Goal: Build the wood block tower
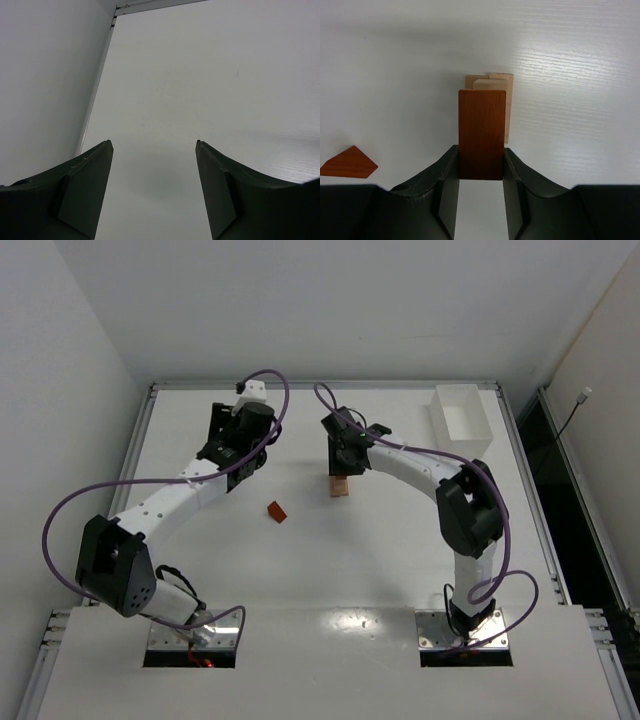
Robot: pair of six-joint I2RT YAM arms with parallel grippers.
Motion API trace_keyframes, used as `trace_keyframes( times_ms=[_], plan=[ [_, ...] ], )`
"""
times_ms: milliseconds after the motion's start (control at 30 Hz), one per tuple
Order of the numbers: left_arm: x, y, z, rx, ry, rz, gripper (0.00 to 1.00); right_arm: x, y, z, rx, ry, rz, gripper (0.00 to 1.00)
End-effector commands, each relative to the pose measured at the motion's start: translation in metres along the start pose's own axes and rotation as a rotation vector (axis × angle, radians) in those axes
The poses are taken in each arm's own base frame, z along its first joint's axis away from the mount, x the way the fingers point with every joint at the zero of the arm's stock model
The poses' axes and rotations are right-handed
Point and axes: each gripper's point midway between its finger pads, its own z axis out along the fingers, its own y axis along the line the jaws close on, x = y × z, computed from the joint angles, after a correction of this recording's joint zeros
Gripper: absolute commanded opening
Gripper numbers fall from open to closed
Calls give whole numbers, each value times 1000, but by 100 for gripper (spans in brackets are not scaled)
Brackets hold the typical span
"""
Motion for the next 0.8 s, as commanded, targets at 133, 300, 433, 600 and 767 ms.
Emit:
trace_keyframes(
  times_ms=[133, 300, 433, 600, 767],
  plan=[
    [-18, 2, 4, 3, -40, -22, 64, -13, 12, 0, -17, -32, 20, 0],
    [-16, 0, 5, 3, -34, -15, 64, -8, 12, 4, -21, -19, 17, 0],
    [-21, 4, 7, -5, -42, -22, 64, -5, 13, 7, -26, -6, 6, 0],
    [-18, 0, 9, 6, -37, -16, 64, -6, 14, 9, -26, -6, 6, 0],
    [-15, -1, 13, 7, -27, -12, 64, -7, 16, 9, -38, -9, -1, 0]
  ],
)
